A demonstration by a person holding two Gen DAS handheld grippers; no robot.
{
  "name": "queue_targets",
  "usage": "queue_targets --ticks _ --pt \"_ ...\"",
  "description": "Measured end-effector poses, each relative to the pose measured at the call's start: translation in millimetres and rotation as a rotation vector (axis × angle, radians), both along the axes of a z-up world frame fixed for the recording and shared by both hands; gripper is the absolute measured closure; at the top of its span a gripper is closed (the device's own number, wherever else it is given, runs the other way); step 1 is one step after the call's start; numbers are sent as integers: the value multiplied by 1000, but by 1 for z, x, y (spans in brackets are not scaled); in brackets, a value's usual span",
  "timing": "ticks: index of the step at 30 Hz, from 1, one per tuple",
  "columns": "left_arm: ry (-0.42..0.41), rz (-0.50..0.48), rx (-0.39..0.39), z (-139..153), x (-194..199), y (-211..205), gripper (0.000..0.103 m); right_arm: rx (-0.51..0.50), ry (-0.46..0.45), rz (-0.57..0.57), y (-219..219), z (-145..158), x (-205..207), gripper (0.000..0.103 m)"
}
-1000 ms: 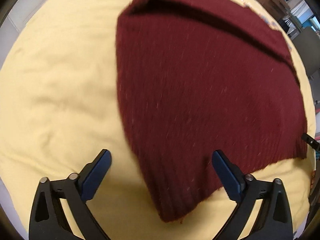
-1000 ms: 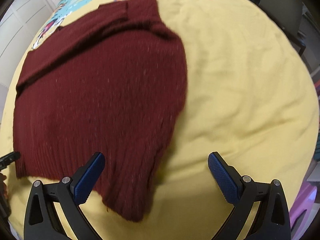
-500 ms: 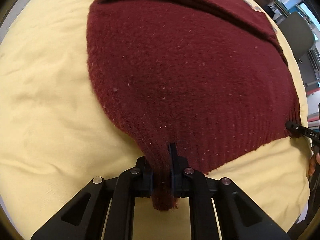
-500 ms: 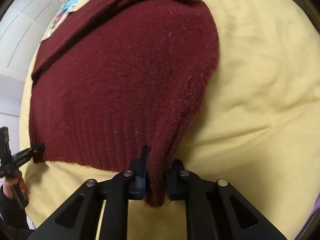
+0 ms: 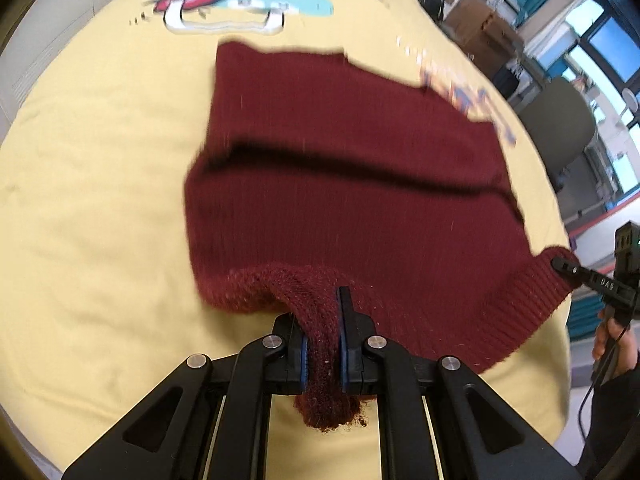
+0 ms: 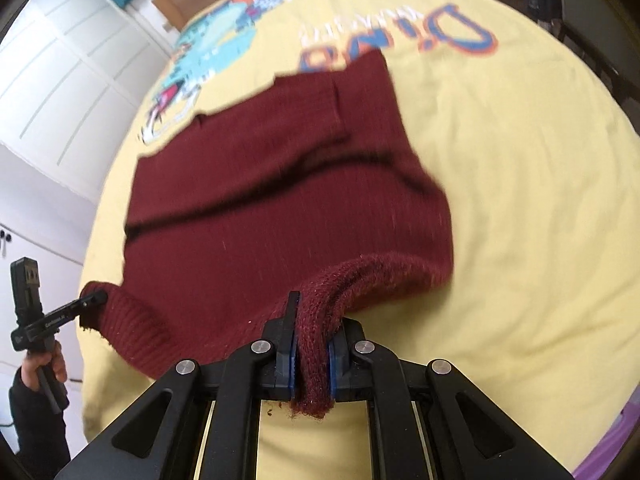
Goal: Fold small clothes
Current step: 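Grasp the sweater hem with both tools and fold it toward the collar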
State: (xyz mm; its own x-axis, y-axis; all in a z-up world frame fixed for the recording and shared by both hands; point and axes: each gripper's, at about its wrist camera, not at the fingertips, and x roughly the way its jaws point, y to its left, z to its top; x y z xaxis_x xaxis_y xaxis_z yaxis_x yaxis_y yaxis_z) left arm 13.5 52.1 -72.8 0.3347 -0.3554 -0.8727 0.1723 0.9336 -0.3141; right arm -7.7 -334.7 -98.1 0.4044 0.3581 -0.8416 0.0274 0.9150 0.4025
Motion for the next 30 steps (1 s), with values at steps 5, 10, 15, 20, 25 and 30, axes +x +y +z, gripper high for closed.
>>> queue_targets --ticks 5,10,15,20,25,30 --pt "-87 26 -1 33 32 8 94 -16 -102 -45 -11 33 36 93" --pt "-154 67 -9 53 70 35 94 -22 -162 -71 -18 58 72 93" --pt "-177 83 8 54 107 32 94 -48 -183 -66 -12 69 119 93" --pt "-156 104 58 38 155 30 94 -95 -153 -59 -4 62 170 93" --pt "-123 102 123 6 189 21 94 -132 -81 -63 0 35 208 93" --pt "-69 131 189 -30 202 17 94 -185 21 -67 6 -9 233 93"
